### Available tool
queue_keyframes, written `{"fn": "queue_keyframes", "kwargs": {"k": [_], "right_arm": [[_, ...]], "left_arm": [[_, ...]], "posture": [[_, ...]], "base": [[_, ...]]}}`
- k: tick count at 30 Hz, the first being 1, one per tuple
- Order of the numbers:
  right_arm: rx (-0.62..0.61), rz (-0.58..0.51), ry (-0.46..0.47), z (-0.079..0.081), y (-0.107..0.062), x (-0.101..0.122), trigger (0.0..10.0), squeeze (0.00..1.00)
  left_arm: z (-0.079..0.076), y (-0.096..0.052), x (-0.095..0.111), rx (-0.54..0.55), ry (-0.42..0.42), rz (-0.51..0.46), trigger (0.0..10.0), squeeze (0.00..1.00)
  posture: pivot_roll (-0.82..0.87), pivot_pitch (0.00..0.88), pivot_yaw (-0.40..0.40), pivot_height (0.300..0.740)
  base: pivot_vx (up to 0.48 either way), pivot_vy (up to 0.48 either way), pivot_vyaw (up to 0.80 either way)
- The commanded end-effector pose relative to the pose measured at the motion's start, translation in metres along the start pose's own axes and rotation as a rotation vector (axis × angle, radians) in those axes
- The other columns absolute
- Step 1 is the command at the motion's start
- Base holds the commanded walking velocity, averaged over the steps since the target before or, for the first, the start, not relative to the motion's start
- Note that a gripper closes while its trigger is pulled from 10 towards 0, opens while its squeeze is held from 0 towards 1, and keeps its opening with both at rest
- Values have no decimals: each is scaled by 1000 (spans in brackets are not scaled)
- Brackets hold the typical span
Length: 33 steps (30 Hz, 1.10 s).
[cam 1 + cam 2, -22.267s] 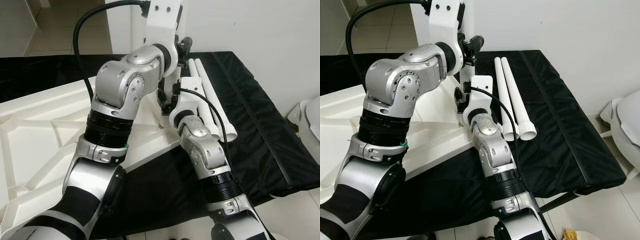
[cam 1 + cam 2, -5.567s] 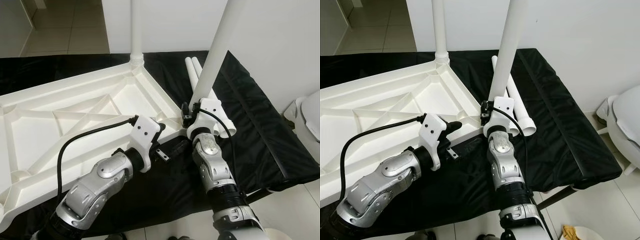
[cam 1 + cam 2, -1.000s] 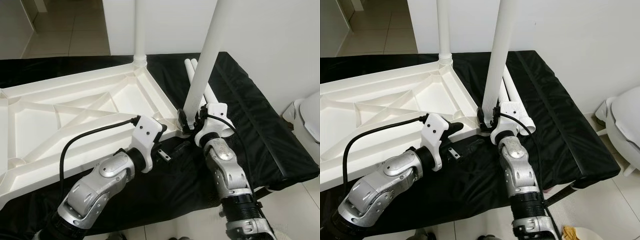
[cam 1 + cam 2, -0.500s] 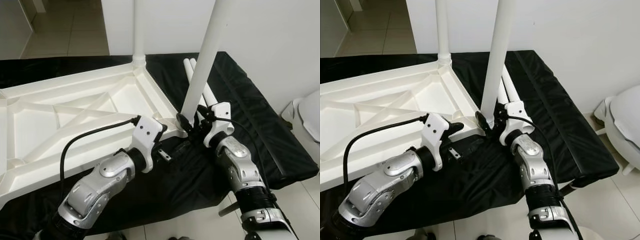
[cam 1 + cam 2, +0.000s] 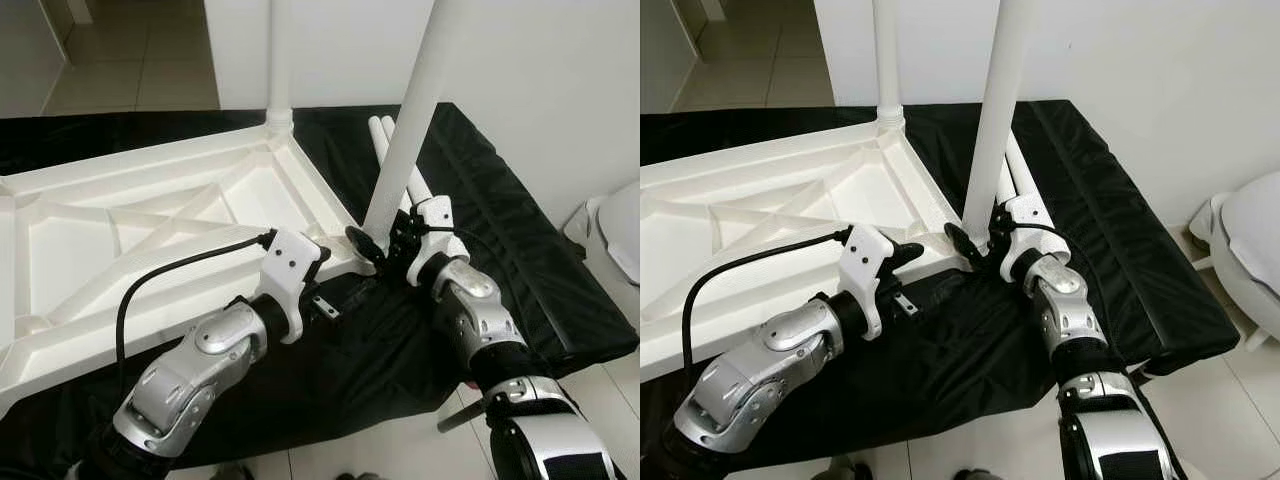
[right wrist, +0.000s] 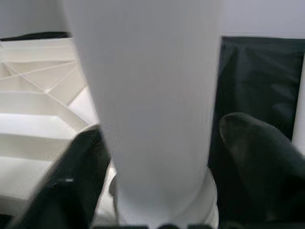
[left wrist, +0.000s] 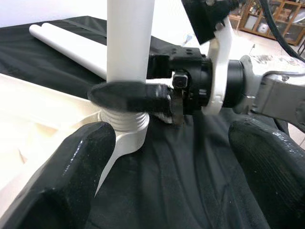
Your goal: Building children table
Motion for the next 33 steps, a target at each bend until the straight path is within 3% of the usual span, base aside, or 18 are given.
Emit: {"fn": "queue_keyframes", "kwargs": {"k": [1, 2, 3, 4, 17, 18, 19, 20, 21, 22, 27, 33], "right_arm": [[-2, 3, -3, -4, -2, -1, 3686, 0], [-4, 3, -6, -5, -1, -1, 745, 0], [-4, 3, -6, -5, -1, -1, 745, 0], [-9, 1, -3, -6, -1, -1, 0, 0], [10, -29, 7, -1, -3, -3, 0, 0], [-3, -23, 9, 0, -3, -5, 4510, 0], [-3, -23, 9, 0, -3, -5, 4510, 0], [-29, -11, 9, 0, -2, -8, 9137, 0], [-29, -11, 9, 0, -2, -8, 9137, 0], [-53, -7, 26, 1, -1, -9, 10000, 0], [-109, -19, 55, 1, 1, -9, 10000, 0], [-268, -64, 167, 5, 2, -3, 10000, 0]], "left_arm": [[-8, -1, 0, -76, 1, -1, 10000, 0], [-8, -1, 1, -76, 2, -1, 10000, 0], [-8, -1, 1, -76, 2, -1, 10000, 0], [-8, -1, 1, -76, 5, 0, 10000, 0], [-6, -2, 1, -76, 5, 0, 10000, 0], [-6, -2, 1, -77, 5, 0, 10000, 0], [-6, -2, 1, -77, 5, 0, 10000, 0], [-6, -2, 1, -78, 5, -1, 10000, 0], [-6, -2, 1, -78, 5, -1, 10000, 0], [-6, -2, 2, -78, 5, -1, 10000, 0], [-7, -3, 2, -82, 7, -1, 10000, 0], [-7, -1, 1, -92, 8, 1, 10000, 0]], "posture": [[27, 121, -47, 740], [27, 120, -46, 740], [27, 120, -46, 740], [28, 120, -46, 740], [28, 121, -41, 740], [27, 122, -40, 740], [27, 122, -40, 740], [27, 122, -40, 740], [27, 122, -40, 740], [23, 123, -35, 740], [19, 122, -31, 740], [12, 121, -32, 740]], "base": [[0, 0, 0], [0, 0, 0], [0, 0, 0], [0, 0, 0], [0, 0, 0], [0, 0, 0], [0, 0, 0], [0, 0, 0], [0, 0, 0], [0, 0, 0], [0, 0, 0], [0, 0, 0]]}}
Point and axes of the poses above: a point about 5 cm out from each wrist's last joint towards the gripper, its own y axis pointing out of the wrist towards the gripper, its own x axis along the axis of the wrist's last joint, z = x × y, the point moved 4 cm from there along y, pointing out of the wrist towards the gripper, and after that the axes turned 5 degrees about y, right-handed, at the moved point
